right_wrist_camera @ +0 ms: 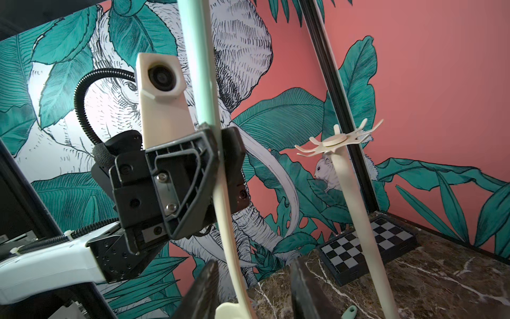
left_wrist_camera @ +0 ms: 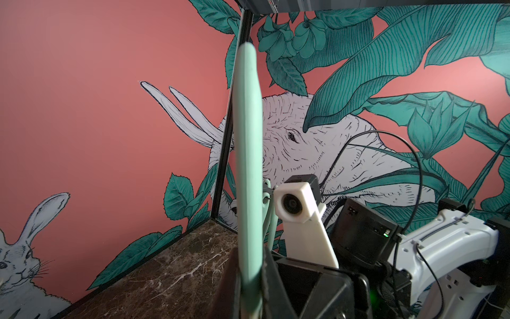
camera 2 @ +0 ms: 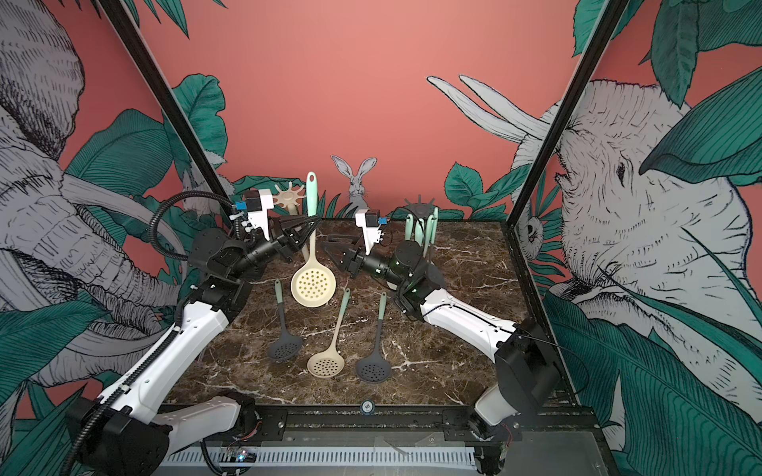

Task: Hang the skimmer on the kitchen utensil rack
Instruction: Pick up the skimmer from the center of the board.

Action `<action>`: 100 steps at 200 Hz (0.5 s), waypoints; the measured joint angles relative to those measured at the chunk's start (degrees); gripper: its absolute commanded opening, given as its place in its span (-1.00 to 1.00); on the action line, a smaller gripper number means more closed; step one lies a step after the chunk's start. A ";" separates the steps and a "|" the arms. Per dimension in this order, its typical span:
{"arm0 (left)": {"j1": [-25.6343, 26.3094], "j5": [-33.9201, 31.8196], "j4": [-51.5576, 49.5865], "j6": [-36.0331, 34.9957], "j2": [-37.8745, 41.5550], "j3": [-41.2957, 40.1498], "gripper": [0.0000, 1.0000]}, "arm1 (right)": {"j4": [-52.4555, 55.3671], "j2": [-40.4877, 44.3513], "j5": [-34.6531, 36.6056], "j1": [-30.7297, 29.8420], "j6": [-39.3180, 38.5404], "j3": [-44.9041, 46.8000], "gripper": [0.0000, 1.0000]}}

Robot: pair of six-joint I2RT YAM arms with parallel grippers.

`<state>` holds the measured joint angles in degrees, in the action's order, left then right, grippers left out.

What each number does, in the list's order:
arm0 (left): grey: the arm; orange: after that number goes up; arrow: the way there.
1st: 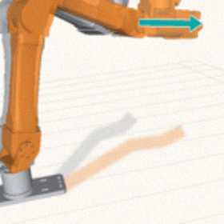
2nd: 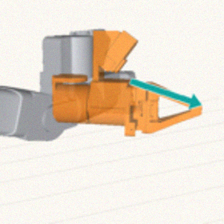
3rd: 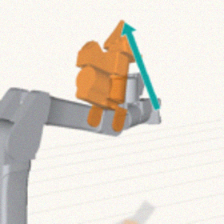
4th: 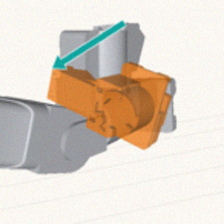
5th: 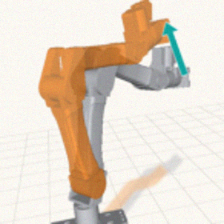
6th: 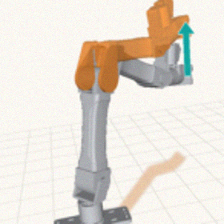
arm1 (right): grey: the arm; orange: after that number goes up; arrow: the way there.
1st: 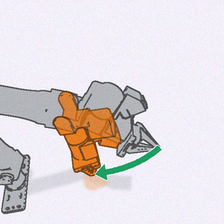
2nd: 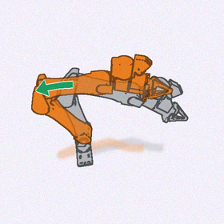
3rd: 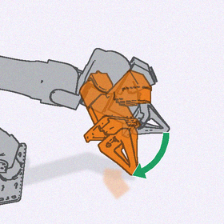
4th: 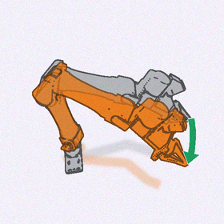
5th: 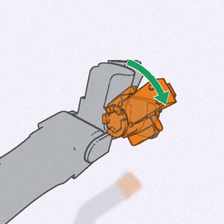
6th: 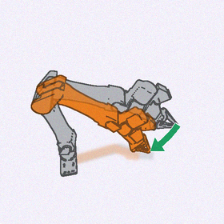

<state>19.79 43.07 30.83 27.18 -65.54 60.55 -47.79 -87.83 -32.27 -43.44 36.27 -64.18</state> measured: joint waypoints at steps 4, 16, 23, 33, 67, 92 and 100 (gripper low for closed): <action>0.00 0.00 0.02 0.02 0.00 0.00 -1.00 | 0.00 -0.26 -0.24 0.00 0.04 -0.28 -0.15; 0.00 0.00 0.28 0.09 -0.02 0.00 -1.00 | 0.00 -0.98 -1.20 0.00 0.37 -1.05 -0.16; 0.00 0.02 0.57 0.28 -0.07 0.00 -1.00 | -0.02 -1.33 -1.53 0.00 0.48 -1.49 -0.16; 0.00 0.02 1.05 0.46 -0.13 0.00 -1.00 | -0.09 -1.88 -2.29 -0.02 0.68 -2.14 -0.15; 0.00 0.35 3.15 1.92 -1.25 0.00 -1.00 | -0.96 -4.20 -4.63 -0.07 1.60 -4.44 -0.19; 0.00 0.66 4.04 2.84 -2.23 -0.02 -1.00 | -1.29 -6.45 -5.99 -0.17 2.49 -6.49 -0.41; 0.00 0.66 4.28 2.99 -2.38 -0.09 -1.00 | -1.31 -6.95 -6.27 -0.24 2.69 -6.86 -0.54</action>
<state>19.79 43.72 35.11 30.17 -67.92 60.47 -49.10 -94.78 -38.54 -43.68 38.96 -71.05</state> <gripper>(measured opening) 0.106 0.298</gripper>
